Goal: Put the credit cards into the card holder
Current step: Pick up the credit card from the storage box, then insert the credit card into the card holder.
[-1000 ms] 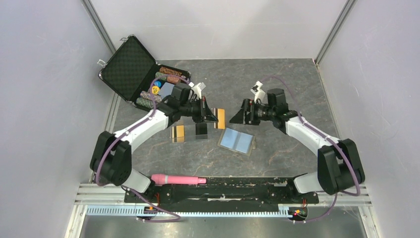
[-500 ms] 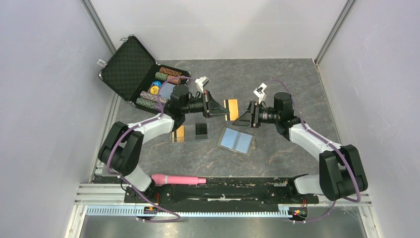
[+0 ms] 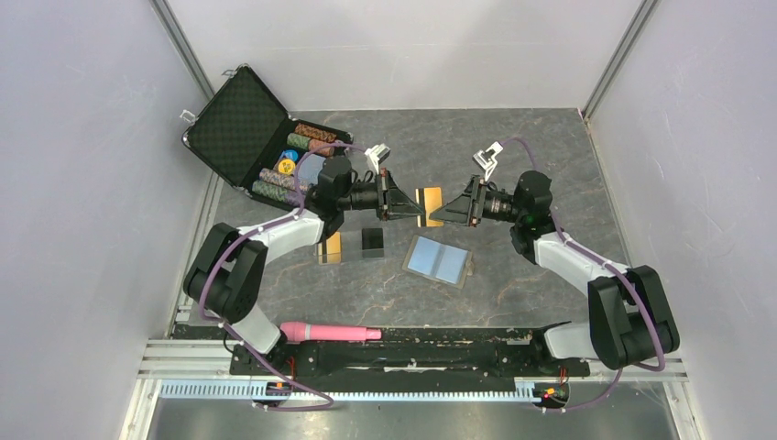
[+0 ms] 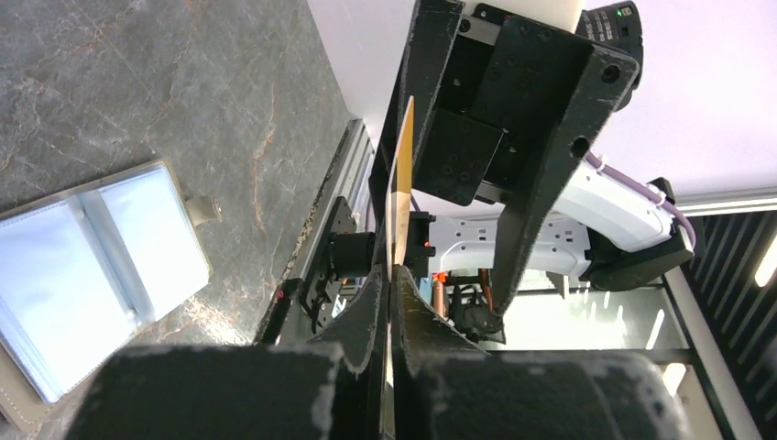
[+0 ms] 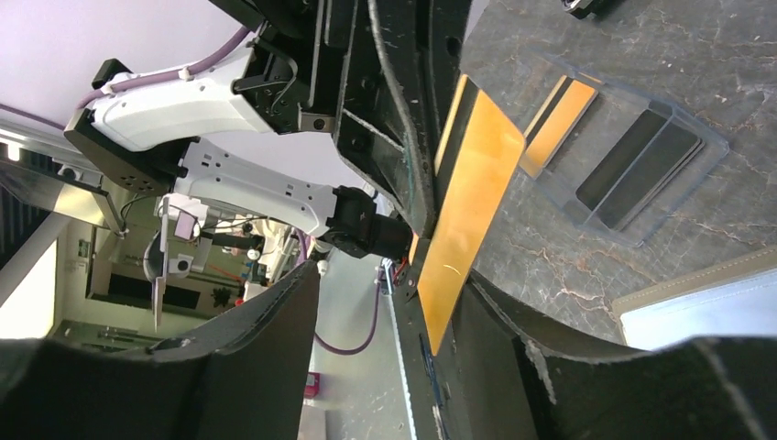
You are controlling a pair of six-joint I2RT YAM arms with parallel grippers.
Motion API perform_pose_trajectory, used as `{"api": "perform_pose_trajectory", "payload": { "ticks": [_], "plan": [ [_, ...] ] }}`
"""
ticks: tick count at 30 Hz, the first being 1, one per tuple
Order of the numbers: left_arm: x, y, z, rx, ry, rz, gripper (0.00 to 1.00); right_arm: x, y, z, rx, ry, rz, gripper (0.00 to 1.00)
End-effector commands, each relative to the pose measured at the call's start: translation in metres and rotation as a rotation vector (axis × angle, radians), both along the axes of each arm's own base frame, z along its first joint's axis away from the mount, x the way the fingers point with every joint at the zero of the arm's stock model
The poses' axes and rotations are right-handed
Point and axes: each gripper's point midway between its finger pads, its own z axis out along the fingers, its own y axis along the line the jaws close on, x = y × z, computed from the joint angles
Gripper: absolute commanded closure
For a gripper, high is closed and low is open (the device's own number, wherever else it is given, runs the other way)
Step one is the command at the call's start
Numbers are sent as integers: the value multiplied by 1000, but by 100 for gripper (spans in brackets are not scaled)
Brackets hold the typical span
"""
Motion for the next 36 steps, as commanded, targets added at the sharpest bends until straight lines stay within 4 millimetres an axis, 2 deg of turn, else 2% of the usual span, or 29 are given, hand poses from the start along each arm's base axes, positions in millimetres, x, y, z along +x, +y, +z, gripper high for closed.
{"api": "perform_pose_trajectory", "payload": {
  "ticks": [1, 5, 11, 14, 16, 18, 19, 20, 24, 27, 30, 32, 36],
  "plan": [
    [-6, 0, 8, 15, -77, -54, 98, 9, -3, 11, 19, -47, -16, 45],
    [-12, 0, 10, 6, -85, -91, 98, 21, -7, 3, -26, -38, -53, 52],
    [-15, -1, 9, 4, -85, -113, 98, 23, -6, 4, -25, -27, -43, 63],
    [-15, -2, 8, 4, -82, -117, 97, 22, -6, 2, -24, -17, -32, 74],
    [-15, -3, 8, 4, -81, -119, 93, 21, -6, 2, -23, -15, -25, 84],
    [-14, -4, 7, 6, -78, -118, 84, 19, -5, 1, -22, -15, -16, 97],
    [-14, -4, 6, 9, -76, -115, 79, 18, -5, 1, -20, -15, -12, 100],
    [-13, -4, 5, 14, -74, -110, 73, 18, -5, 1, -19, -20, -13, 100],
    [-8, -2, -5, 64, -65, -82, 65, 18, -7, -10, -42, 1, -29, 100],
    [-1, 2, -27, 179, -47, -42, 64, 21, -12, -36, -132, 50, -68, 100],
    [4, 14, -60, 363, 1, 4, 61, 26, -23, -63, -259, 69, -128, 100],
    [8, 25, -82, 495, 40, 40, 59, 28, -35, -80, -338, 98, -175, 100],
    [2, 35, -122, 726, 87, 1, 57, 29, -61, -107, -453, 156, -251, 100]
  ]
}}
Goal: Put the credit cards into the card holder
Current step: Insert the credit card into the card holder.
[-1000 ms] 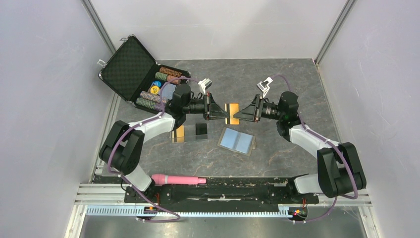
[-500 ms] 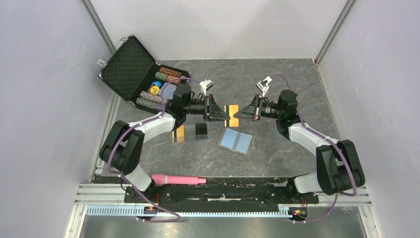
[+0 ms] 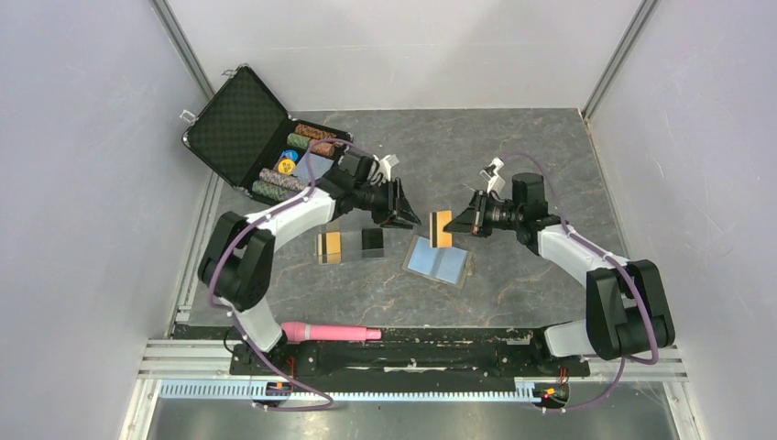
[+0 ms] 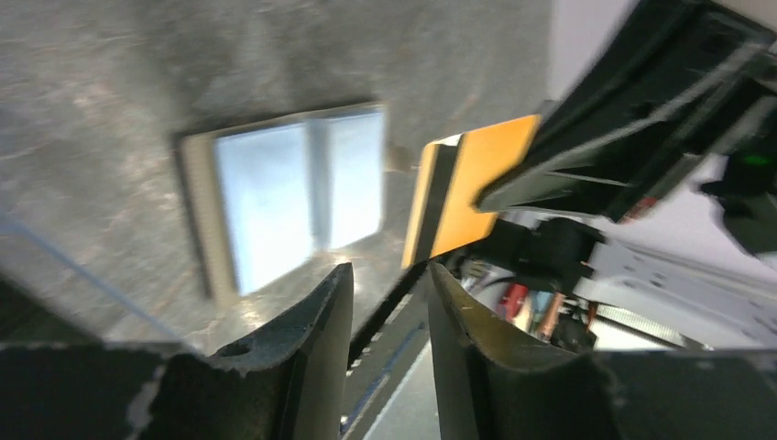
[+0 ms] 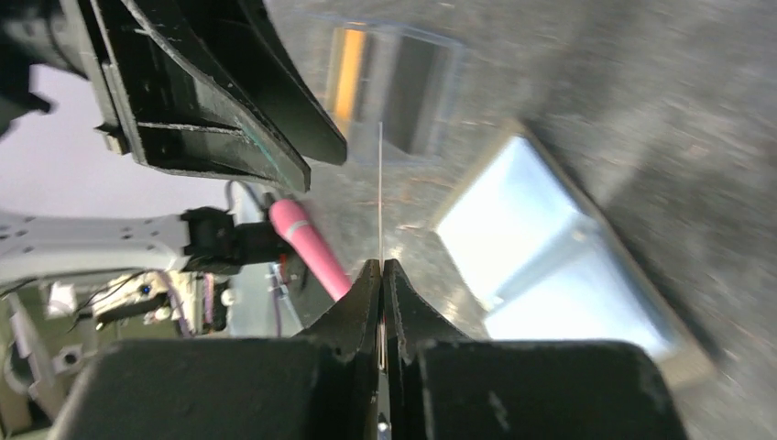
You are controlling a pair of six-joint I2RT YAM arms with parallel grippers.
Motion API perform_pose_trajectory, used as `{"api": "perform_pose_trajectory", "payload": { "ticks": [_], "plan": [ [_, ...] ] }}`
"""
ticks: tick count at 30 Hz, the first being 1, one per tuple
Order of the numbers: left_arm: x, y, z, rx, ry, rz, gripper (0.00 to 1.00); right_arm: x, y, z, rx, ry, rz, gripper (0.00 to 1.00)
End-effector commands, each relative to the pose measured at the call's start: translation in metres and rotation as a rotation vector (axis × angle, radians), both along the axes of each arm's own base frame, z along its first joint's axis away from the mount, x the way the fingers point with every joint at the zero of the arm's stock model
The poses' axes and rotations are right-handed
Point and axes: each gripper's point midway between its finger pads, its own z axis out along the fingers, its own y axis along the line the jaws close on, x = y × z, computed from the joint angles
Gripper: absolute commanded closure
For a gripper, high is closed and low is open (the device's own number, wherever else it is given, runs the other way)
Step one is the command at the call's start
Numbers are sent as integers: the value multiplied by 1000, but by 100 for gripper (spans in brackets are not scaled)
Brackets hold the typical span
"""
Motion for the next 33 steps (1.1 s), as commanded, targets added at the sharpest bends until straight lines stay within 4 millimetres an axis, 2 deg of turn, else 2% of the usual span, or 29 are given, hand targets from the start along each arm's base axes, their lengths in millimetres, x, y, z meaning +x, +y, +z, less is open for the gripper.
{"api": "perform_pose_trajectory", "payload": {
  "ticks": [1, 6, 14, 18, 23, 33],
  "plan": [
    [-14, 25, -62, 369, 53, -63, 56, 4, -33, -25, -186, 5, -87, 100],
    [-25, 24, -98, 574, 85, -140, 54, 2, -45, -33, -218, 24, -100, 100],
    [-36, 15, -124, 669, 147, -209, 49, -3, -51, -40, -254, 29, -100, 100],
    [-49, -7, -119, 554, 203, -259, 48, -4, -51, -41, -250, 37, -93, 100],
    [-53, -27, -105, 427, 236, -282, 49, -9, -52, -45, -261, 53, -77, 100],
    [-57, -37, -99, 338, 244, -307, 51, -21, -52, -64, -258, 115, -63, 100]
  ]
}}
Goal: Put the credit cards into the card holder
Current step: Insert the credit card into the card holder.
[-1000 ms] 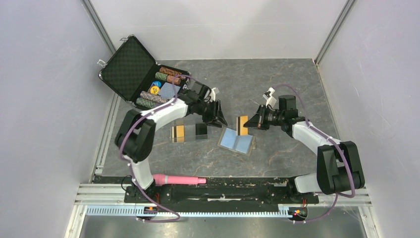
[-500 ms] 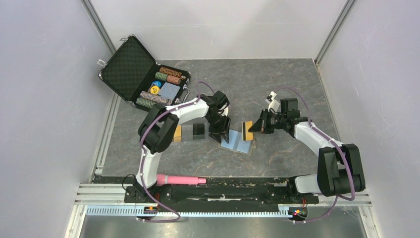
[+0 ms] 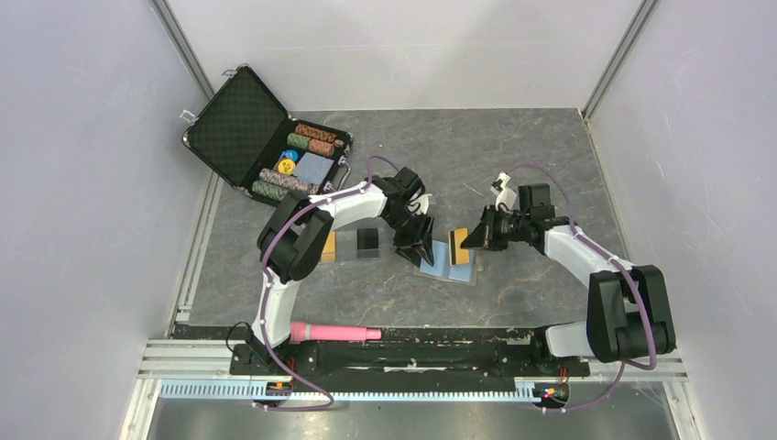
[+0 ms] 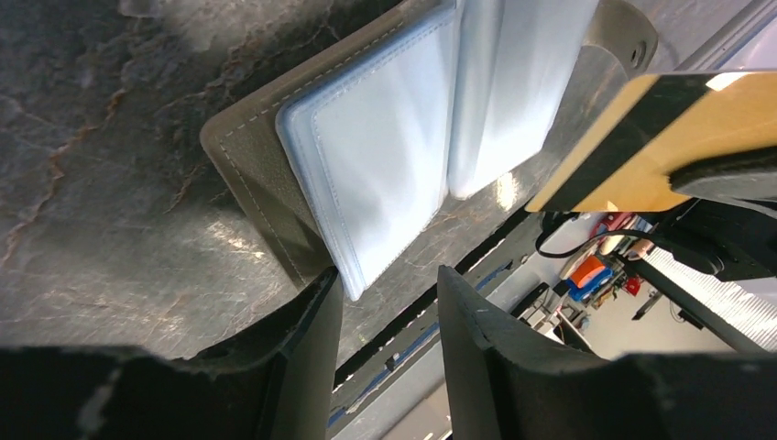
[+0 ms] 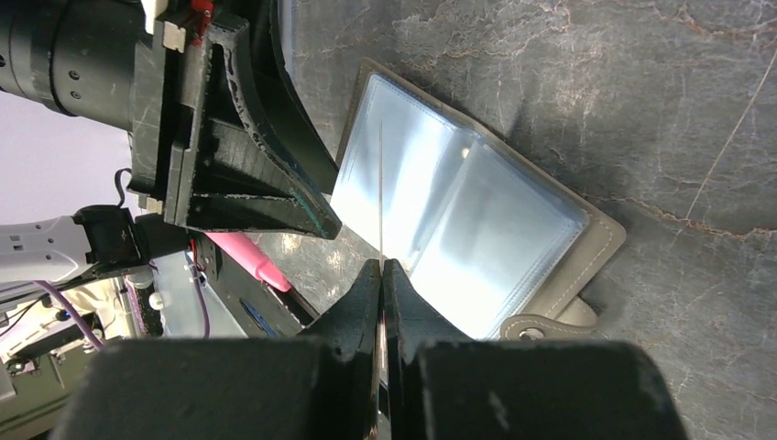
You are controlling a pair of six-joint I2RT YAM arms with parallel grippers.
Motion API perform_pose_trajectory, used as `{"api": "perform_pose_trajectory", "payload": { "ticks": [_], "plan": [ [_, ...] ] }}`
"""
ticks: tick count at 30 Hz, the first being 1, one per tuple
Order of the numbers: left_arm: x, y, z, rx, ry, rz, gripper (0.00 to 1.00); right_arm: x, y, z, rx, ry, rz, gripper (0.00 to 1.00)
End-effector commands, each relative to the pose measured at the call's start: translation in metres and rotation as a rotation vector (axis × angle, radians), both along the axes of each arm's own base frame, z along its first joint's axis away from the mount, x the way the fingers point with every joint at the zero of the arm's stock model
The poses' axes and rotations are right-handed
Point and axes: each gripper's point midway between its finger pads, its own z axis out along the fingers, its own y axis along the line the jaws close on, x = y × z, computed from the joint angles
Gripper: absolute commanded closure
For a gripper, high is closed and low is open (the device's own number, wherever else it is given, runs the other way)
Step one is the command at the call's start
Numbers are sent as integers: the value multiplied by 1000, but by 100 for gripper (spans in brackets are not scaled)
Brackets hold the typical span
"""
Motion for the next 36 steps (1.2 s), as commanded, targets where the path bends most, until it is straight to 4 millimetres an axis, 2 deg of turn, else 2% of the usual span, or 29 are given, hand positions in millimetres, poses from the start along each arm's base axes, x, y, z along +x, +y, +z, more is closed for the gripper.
{"api": "perform_pose_trajectory", "payload": {
  "ticks": [1, 6, 10, 14, 19, 27, 36],
  "plan": [
    [-3, -12, 9, -82, 17, -15, 53, -3, 2, -7, 21, 6, 5, 100],
    [1, -5, 4, -36, -2, 5, 60, -11, 5, -19, 66, 48, -23, 100],
    [10, 13, 0, 76, -90, 22, 51, -15, 1, -30, 39, 80, -47, 100],
    [13, 33, -8, 177, -125, 20, 50, -20, -4, -41, 6, 103, -79, 100],
    [9, 39, -21, 206, -92, 15, 59, -23, 0, -49, 47, 120, -93, 100],
    [4, 41, -31, 215, -64, -11, 79, -5, 5, -49, 85, 93, -111, 100],
    [2, 39, -36, 211, -45, -27, 88, 3, 12, -48, 116, 88, -63, 100]
  ]
}}
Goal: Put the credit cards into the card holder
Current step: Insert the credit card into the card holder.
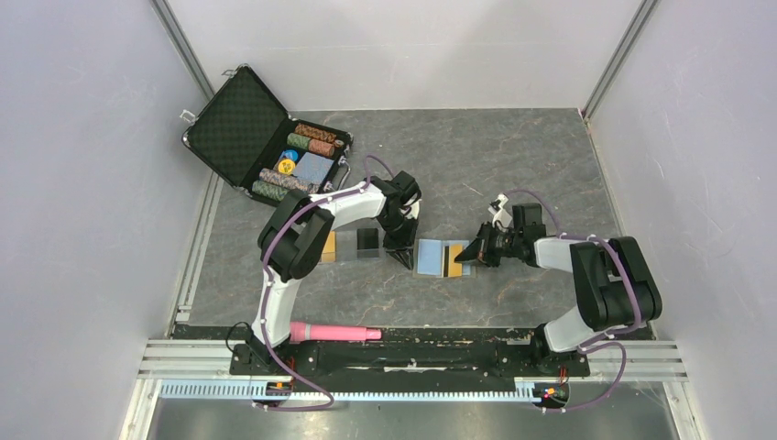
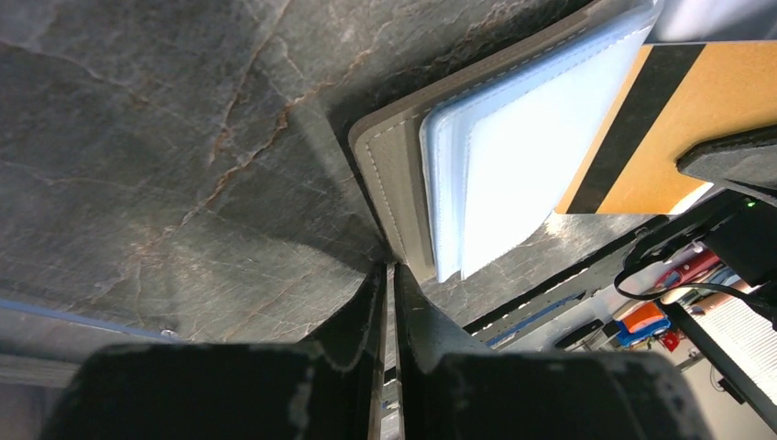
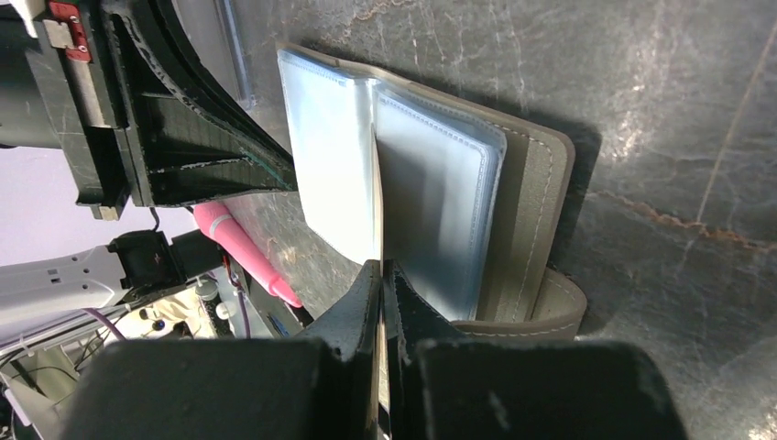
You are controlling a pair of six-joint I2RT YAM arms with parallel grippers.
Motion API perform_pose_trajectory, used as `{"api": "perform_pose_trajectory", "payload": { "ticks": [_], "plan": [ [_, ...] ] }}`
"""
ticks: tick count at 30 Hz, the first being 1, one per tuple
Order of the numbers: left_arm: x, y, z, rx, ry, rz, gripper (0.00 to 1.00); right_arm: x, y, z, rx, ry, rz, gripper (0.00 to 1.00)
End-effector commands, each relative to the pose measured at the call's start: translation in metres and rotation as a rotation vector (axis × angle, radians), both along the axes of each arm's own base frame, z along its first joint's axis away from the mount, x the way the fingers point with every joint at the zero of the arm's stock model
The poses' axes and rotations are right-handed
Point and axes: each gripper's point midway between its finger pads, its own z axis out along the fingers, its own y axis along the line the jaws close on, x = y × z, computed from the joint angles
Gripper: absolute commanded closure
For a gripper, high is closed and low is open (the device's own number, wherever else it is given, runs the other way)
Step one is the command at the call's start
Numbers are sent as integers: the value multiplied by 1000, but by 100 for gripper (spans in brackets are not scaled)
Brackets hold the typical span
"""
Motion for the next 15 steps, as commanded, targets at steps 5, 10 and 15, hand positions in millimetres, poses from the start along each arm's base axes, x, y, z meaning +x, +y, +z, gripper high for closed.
{"api": "perform_pose_trajectory", "payload": {
  "ticks": [5, 10, 15],
  "plan": [
    [-2, 8, -13, 31, -3, -65, 90, 23, 2, 19, -4, -102, 50, 100],
    [-1, 11, -16, 52, -9, -74, 91, 25, 2, 17, -25, -107, 91, 100],
    [-2, 11, -18, 50, 0, -80, 92, 16, 0, -3, -49, -29, 108, 100]
  ]
}}
